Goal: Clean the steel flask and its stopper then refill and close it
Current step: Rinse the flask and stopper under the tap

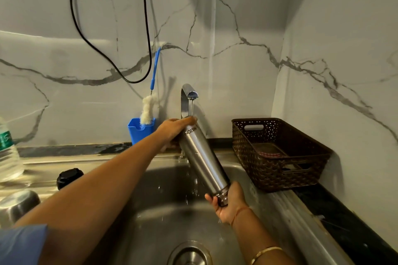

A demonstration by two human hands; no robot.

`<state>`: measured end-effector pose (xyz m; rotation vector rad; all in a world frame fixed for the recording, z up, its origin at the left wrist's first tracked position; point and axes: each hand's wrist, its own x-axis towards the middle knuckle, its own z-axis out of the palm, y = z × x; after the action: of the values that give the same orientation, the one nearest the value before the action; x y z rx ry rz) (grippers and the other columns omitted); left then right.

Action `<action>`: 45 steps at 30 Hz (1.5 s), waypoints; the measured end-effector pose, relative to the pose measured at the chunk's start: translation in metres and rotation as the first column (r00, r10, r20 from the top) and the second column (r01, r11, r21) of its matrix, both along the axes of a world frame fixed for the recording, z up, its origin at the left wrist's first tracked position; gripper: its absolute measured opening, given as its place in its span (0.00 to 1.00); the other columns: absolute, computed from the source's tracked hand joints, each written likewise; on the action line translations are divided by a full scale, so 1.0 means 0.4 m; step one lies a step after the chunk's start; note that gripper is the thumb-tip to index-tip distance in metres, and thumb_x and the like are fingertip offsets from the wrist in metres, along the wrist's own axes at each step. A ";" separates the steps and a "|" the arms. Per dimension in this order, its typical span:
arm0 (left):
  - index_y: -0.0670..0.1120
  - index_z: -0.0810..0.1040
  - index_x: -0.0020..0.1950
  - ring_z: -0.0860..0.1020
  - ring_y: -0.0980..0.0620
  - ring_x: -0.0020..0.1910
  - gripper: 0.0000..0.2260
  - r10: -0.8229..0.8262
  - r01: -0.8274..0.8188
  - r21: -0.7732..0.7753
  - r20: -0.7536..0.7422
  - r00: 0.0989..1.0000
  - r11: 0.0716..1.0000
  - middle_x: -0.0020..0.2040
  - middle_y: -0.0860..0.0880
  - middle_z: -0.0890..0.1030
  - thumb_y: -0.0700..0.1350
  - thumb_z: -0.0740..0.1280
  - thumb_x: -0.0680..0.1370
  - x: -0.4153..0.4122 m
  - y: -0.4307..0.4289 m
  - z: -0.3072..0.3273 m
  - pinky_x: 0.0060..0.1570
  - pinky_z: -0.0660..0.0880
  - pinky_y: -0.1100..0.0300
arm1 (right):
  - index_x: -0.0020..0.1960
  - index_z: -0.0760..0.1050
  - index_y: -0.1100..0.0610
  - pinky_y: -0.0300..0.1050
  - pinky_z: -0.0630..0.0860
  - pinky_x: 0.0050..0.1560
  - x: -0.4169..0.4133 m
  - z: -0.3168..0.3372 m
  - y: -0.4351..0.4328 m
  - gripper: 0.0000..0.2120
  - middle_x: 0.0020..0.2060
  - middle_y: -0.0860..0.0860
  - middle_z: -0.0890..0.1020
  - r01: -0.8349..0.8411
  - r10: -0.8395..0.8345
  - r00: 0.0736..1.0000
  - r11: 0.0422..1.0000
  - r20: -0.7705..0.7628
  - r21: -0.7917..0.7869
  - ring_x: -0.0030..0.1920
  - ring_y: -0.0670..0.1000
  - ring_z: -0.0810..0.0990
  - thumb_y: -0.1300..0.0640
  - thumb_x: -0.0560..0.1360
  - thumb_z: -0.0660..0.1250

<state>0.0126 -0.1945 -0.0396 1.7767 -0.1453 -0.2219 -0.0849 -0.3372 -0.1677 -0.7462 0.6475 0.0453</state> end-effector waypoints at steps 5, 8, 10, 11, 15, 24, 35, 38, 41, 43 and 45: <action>0.47 0.75 0.56 0.78 0.49 0.43 0.20 -0.199 0.250 0.279 -0.199 0.960 0.927 0.47 0.45 0.77 0.55 0.72 0.68 0.019 0.087 0.054 0.37 0.78 0.56 | 0.54 0.72 0.62 0.30 0.63 0.15 0.009 -0.004 -0.004 0.18 0.40 0.59 0.76 -0.023 0.021 1.000 0.992 -0.013 -0.123 0.20 0.55 0.77 0.50 0.77 0.54; 0.47 0.76 0.55 0.79 0.46 0.45 0.23 -0.340 0.461 0.376 -0.346 0.874 0.804 0.52 0.44 0.77 0.51 0.75 0.62 0.012 0.152 0.069 0.38 0.81 0.53 | 0.53 0.74 0.61 0.32 0.63 0.16 0.012 0.003 -0.004 0.15 0.42 0.60 0.78 0.029 -0.025 0.999 0.984 0.025 -0.173 0.30 0.56 0.78 0.51 0.76 0.59; 0.47 0.74 0.58 0.80 0.44 0.47 0.34 -0.432 0.605 0.407 -0.442 0.786 0.684 0.56 0.42 0.76 0.51 0.82 0.56 0.005 0.188 0.058 0.39 0.81 0.52 | 0.48 0.74 0.58 0.35 0.64 0.21 0.014 0.006 -0.002 0.11 0.43 0.58 0.77 0.095 -0.086 0.995 0.968 0.046 -0.234 0.35 0.54 0.75 0.51 0.75 0.62; 0.48 0.73 0.61 0.80 0.44 0.49 0.39 -0.452 0.656 0.402 -0.493 0.743 0.639 0.57 0.42 0.76 0.50 0.84 0.53 0.003 0.201 0.045 0.40 0.80 0.51 | 0.43 0.74 0.57 0.36 0.64 0.25 0.018 0.006 -0.001 0.09 0.41 0.56 0.75 0.129 -0.119 0.992 0.952 0.052 -0.279 0.35 0.52 0.73 0.51 0.74 0.64; 0.50 0.64 0.71 0.72 0.44 0.64 0.38 -0.418 0.708 0.609 -0.573 0.705 0.357 0.66 0.46 0.71 0.42 0.79 0.65 -0.033 0.185 -0.045 0.58 0.76 0.46 | 0.36 0.74 0.55 0.45 0.69 0.37 0.017 0.022 0.012 0.10 0.36 0.54 0.76 0.208 -0.136 0.977 0.789 0.167 -0.577 0.39 0.54 0.74 0.51 0.73 0.64; 0.54 0.64 0.68 0.75 0.53 0.57 0.38 -0.549 0.363 0.772 -0.022 0.835 0.522 0.61 0.52 0.75 0.56 0.78 0.63 -0.139 0.048 -0.249 0.60 0.73 0.56 | 0.41 0.75 0.57 0.37 0.63 0.31 -0.006 0.049 0.058 0.11 0.46 0.54 0.75 0.254 0.065 0.962 0.143 0.265 -0.957 0.40 0.50 0.73 0.49 0.74 0.65; 0.49 0.64 0.70 0.75 0.52 0.57 0.40 0.025 -0.101 0.241 0.298 0.954 0.965 0.63 0.49 0.75 0.57 0.78 0.64 -0.095 0.005 -0.244 0.56 0.74 0.56 | 0.56 0.72 0.60 0.25 0.66 0.33 0.009 0.075 0.038 0.13 0.54 0.53 0.73 0.566 -0.199 0.824 0.328 0.531 -0.756 0.41 0.43 0.70 0.51 0.80 0.59; 0.50 0.66 0.69 0.77 0.52 0.57 0.39 -0.055 -0.080 0.403 0.313 0.948 0.912 0.62 0.50 0.77 0.59 0.77 0.63 -0.110 -0.009 -0.280 0.56 0.76 0.55 | 0.56 0.72 0.60 0.26 0.64 0.33 0.012 0.072 0.039 0.13 0.54 0.52 0.72 0.555 -0.185 0.831 0.340 0.524 -0.759 0.40 0.40 0.70 0.51 0.80 0.59; 0.50 0.66 0.68 0.76 0.53 0.57 0.37 0.052 -0.169 0.259 0.406 0.913 0.951 0.61 0.51 0.77 0.58 0.77 0.64 -0.109 -0.020 -0.271 0.54 0.75 0.58 | 0.56 0.71 0.60 0.25 0.65 0.33 0.012 0.073 0.041 0.13 0.53 0.50 0.71 0.557 -0.177 0.829 0.342 0.530 -0.757 0.40 0.36 0.69 0.52 0.80 0.59; 0.50 0.65 0.68 0.75 0.53 0.56 0.37 0.140 -0.205 0.130 0.392 0.909 0.970 0.61 0.51 0.76 0.57 0.77 0.65 -0.098 -0.016 -0.250 0.52 0.74 0.60 | 0.56 0.72 0.61 0.23 0.66 0.33 0.013 0.073 0.044 0.12 0.52 0.50 0.71 0.574 -0.188 0.817 0.345 0.545 -0.743 0.39 0.36 0.69 0.53 0.80 0.59; 0.50 0.65 0.69 0.76 0.52 0.56 0.37 0.099 -0.189 0.230 0.352 0.931 0.955 0.62 0.49 0.77 0.58 0.77 0.65 -0.095 -0.005 -0.260 0.50 0.74 0.60 | 0.55 0.72 0.61 0.26 0.68 0.35 0.013 0.072 0.048 0.12 0.51 0.50 0.71 0.583 -0.195 0.811 0.344 0.551 -0.736 0.40 0.36 0.69 0.54 0.80 0.59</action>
<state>-0.0252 -0.1964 -0.1435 2.0693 -0.2374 0.1832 -0.0796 -0.3182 -0.1389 -1.5668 0.4250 -0.9937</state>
